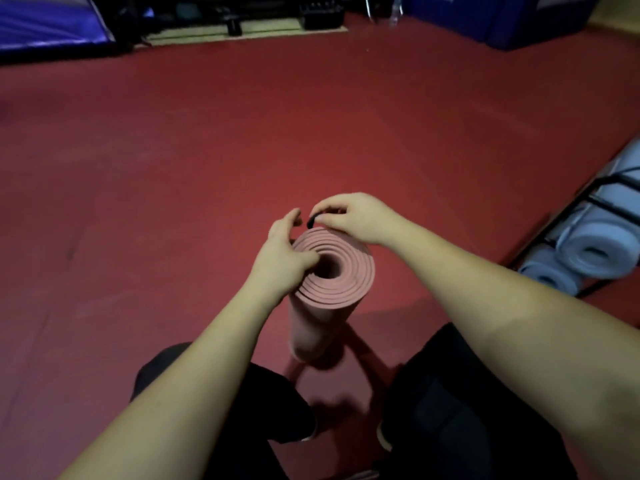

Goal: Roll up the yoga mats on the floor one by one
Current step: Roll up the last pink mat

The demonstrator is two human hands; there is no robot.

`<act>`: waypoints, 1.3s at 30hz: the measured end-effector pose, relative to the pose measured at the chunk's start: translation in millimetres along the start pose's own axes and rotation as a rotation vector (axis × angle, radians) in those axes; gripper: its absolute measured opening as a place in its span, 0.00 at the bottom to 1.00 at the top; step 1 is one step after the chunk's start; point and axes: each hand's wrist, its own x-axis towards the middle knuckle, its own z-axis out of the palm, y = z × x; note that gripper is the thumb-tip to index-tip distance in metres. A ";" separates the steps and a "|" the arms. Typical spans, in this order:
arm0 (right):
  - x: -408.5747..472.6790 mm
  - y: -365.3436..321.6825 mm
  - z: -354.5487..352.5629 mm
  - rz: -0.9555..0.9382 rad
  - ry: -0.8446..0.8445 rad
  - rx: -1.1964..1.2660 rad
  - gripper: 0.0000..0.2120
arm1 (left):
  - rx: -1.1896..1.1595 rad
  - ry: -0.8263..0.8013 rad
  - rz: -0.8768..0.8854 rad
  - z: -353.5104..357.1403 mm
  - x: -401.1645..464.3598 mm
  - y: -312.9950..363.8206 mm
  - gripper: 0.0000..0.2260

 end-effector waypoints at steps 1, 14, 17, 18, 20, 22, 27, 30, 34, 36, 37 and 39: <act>1.1 -4.2 1.6 -0.008 -0.020 -0.016 0.07 | -0.018 0.007 -0.010 -3.4 0.7 -2.4 0.42; 6.4 -12.1 -2.3 0.083 -0.050 -0.246 0.06 | 0.035 0.091 -0.012 -43.9 29.0 -21.7 0.20; -6.2 -0.7 -12.8 0.185 -0.070 -0.352 0.14 | 0.015 0.177 -0.061 -53.4 37.9 -31.2 0.19; -11.9 -1.1 -14.2 0.199 -0.064 -0.309 0.15 | -0.008 0.204 -0.077 -55.7 40.7 -34.3 0.19; -20.5 -9.8 -8.1 0.109 -0.008 -0.282 0.16 | -0.029 0.229 -0.096 -55.9 45.0 -35.8 0.19; -28.9 -28.2 10.5 -0.165 0.057 -0.423 0.17 | -0.037 0.247 -0.089 -49.0 49.3 -32.9 0.18; -45.5 -55.0 67.0 -0.429 0.040 -0.522 0.14 | -0.019 0.183 0.014 -36.9 58.9 -25.9 0.12; -51.9 -35.7 76.5 -0.341 0.183 -0.450 0.14 | -0.045 0.161 0.028 -37.9 61.9 -27.2 0.14; -64.9 -13.6 79.9 -0.157 0.279 -0.427 0.15 | -0.126 0.206 -0.003 -43.1 63.4 -30.3 0.12; -65.6 6.4 72.7 0.004 0.284 -0.386 0.20 | -0.133 0.233 -0.012 -45.2 63.8 -32.2 0.12; -64.1 16.0 67.5 0.123 0.283 -0.276 0.22 | -0.137 0.246 -0.017 -45.7 63.8 -33.7 0.12; -56.2 26.0 60.0 0.348 0.262 0.008 0.19 | -0.163 0.251 -0.021 -44.1 64.0 -35.6 0.12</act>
